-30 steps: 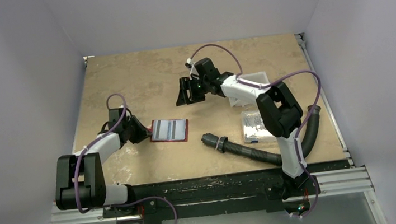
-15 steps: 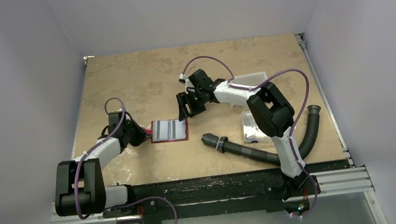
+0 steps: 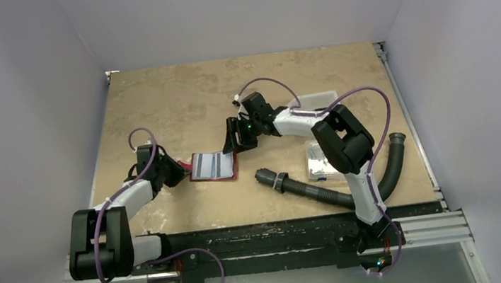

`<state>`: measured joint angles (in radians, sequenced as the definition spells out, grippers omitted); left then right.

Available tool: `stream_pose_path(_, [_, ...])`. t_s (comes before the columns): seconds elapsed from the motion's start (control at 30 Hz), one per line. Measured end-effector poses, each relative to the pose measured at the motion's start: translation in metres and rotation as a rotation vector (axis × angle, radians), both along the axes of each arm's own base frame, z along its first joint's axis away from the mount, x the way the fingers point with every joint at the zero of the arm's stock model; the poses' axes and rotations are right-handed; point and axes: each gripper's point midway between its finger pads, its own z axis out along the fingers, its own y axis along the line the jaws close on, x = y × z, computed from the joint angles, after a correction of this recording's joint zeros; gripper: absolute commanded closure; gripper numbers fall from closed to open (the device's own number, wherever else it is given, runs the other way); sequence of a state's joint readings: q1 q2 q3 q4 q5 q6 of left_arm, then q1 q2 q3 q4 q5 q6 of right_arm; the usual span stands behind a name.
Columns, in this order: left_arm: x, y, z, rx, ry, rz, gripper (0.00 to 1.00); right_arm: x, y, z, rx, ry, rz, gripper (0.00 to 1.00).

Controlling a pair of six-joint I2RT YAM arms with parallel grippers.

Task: Put the credit cards into the card holder
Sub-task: Close the card holder at the center of the board.

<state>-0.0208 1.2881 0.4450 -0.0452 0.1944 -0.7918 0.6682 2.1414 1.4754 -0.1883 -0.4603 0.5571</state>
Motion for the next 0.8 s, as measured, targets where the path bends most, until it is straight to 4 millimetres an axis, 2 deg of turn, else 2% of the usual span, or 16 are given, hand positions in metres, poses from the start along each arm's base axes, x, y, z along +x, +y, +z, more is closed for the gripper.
stream_pose_path(0.13, [0.0,0.001,0.0,-0.01,-0.012,0.027,1.0,-0.017,0.005,0.003,0.109,0.122,-0.067,0.43])
stream_pose_path(0.23, [0.0,0.0,0.0,-0.019,-0.018,0.036,1.0,-0.029,0.016,0.009,0.189,0.211,-0.094,0.44])
stream_pose_path(0.37, [-0.001,0.0,0.0,-0.032,-0.024,0.05,1.0,-0.035,0.031,0.027,0.299,0.278,-0.121,0.45])
stream_pose_path(0.5, [-0.002,-0.001,0.0,-0.039,-0.025,0.053,1.0,-0.039,0.041,0.05,0.375,0.294,-0.133,0.43])
stream_pose_path(0.67, [-0.005,-0.004,0.0,-0.063,-0.029,0.061,1.0,-0.042,0.071,0.076,0.452,0.262,-0.085,0.44])
stream_pose_path(0.73, [-0.006,-0.006,0.0,-0.074,-0.032,0.06,1.0,-0.039,0.085,0.081,0.491,0.244,-0.055,0.44])
stream_pose_path(0.8, [-0.008,-0.008,0.001,-0.09,-0.031,0.058,1.0,-0.039,0.092,0.076,0.5,0.232,-0.028,0.44])
